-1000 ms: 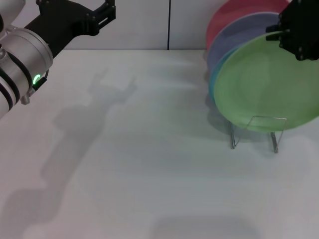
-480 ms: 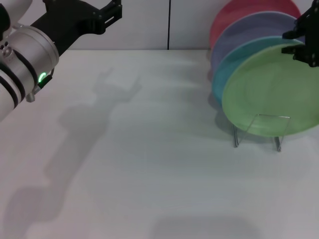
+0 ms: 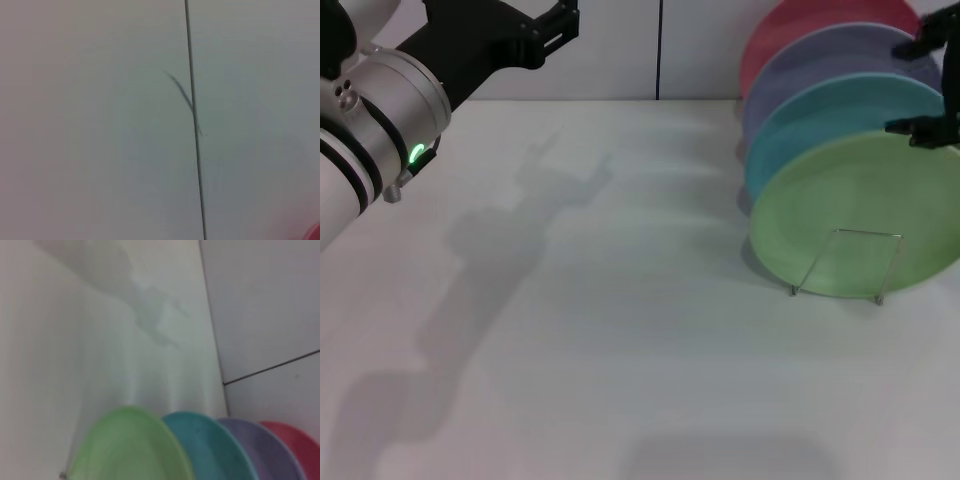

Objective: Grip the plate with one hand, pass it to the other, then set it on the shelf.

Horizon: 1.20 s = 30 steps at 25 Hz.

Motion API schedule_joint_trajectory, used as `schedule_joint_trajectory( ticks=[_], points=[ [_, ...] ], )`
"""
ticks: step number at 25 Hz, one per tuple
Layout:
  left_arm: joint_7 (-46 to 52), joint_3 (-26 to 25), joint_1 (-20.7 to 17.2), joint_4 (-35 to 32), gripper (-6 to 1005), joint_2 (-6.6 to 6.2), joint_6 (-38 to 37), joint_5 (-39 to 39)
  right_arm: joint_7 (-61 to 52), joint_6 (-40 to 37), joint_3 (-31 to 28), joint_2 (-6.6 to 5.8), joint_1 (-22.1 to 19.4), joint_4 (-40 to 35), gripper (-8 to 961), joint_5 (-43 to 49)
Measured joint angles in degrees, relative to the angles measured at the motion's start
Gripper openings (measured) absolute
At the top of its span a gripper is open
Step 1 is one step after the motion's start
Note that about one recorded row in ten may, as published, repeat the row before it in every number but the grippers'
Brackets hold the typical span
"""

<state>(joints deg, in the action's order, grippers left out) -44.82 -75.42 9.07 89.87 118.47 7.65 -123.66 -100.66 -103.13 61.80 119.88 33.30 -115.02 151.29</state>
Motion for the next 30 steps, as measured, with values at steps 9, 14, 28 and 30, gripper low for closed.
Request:
schedule_joint_trajectory(
  ticks=[9, 14, 28, 30],
  points=[
    [-0.4, 0.1, 0.0, 0.4, 859, -0.09, -1.1, -0.6, -1.7, 4.0, -19.2, -0.58, -0.8, -2.8, 715, -17.5],
    [-0.6, 0.4, -0.5, -0.6, 859, -0.06, -6.2, -3.4, -2.6, 10.1, -37.5, -0.44, -8.4, 0.6, 714, -42.3],
    [17.6, 8.1, -1.4, -30.4, 859, -0.22, -55.9, -12.2, 38.1, 0.8, -55.2, -0.77, -32.2, 71.5, 714, -98.3],
    [23.8, 7.8, -0.8, -35.6, 859, -0.34, -58.7, -13.2, 45.2, -2.2, -59.8, -0.89, -32.1, 81.6, 713, -99.3]
  ],
)
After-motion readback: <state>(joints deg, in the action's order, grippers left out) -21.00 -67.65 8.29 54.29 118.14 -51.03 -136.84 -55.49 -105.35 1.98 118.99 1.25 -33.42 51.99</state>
